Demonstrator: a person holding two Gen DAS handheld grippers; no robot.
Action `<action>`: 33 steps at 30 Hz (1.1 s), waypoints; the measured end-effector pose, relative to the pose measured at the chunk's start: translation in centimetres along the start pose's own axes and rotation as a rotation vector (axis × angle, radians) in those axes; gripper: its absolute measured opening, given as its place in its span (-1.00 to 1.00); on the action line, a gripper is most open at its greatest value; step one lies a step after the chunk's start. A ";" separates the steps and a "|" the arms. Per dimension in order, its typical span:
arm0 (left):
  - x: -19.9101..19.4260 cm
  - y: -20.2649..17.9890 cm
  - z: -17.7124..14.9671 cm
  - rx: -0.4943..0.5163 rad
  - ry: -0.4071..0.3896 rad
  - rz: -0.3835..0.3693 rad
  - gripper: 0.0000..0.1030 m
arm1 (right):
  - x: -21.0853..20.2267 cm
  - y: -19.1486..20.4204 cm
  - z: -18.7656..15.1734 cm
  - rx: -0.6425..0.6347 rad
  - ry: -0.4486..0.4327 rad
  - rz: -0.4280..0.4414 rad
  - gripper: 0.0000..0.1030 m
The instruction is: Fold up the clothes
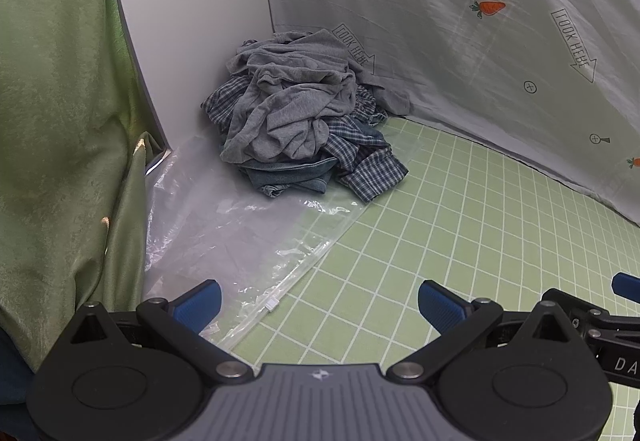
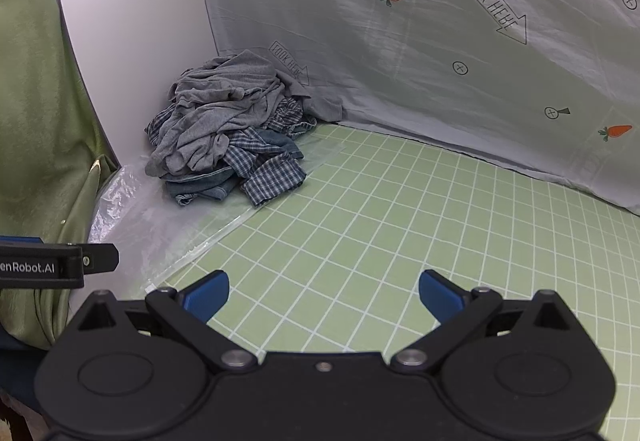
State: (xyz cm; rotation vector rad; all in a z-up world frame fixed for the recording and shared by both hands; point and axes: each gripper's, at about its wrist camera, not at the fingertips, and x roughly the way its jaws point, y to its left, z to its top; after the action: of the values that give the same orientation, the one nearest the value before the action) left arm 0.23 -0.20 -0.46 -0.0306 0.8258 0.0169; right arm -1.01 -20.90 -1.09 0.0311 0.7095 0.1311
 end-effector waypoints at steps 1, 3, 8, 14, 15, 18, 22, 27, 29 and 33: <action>0.0 0.0 0.1 0.000 0.001 0.001 1.00 | 0.0 -0.1 0.0 0.000 0.001 0.002 0.99; 0.0 0.0 0.1 0.000 0.002 0.001 1.00 | 0.1 -0.2 0.1 0.001 0.004 0.002 0.99; 0.1 -0.1 0.1 0.001 0.006 0.002 1.00 | 0.1 -0.1 0.1 0.000 0.007 0.003 0.99; 0.2 -0.1 0.2 -0.001 0.010 0.003 1.00 | 0.1 -0.1 0.1 -0.002 0.008 0.005 0.98; 0.2 -0.1 0.2 -0.001 0.010 0.003 1.00 | 0.1 -0.1 0.1 -0.002 0.009 0.005 0.98; 0.2 -0.1 0.2 -0.001 0.010 0.003 1.00 | 0.2 0.0 0.1 -0.003 0.008 0.006 0.98; 0.1 0.0 0.2 -0.002 0.012 0.004 1.00 | 0.2 0.1 0.1 -0.004 0.009 0.006 0.98; 0.1 0.2 0.3 -0.002 0.015 0.004 1.00 | 0.1 0.1 0.0 -0.005 0.010 0.007 0.98; 0.1 0.1 0.4 -0.004 0.016 0.005 1.00 | 0.1 0.1 0.0 -0.006 0.011 0.008 0.98; 0.2 0.2 0.4 -0.004 0.020 0.006 1.00 | 0.2 0.1 0.0 -0.006 0.014 0.010 0.98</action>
State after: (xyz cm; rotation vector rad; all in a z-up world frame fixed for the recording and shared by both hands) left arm 0.64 -0.02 -0.34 -0.0324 0.8463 0.0241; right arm -0.89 -20.73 -1.22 0.0280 0.7234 0.1430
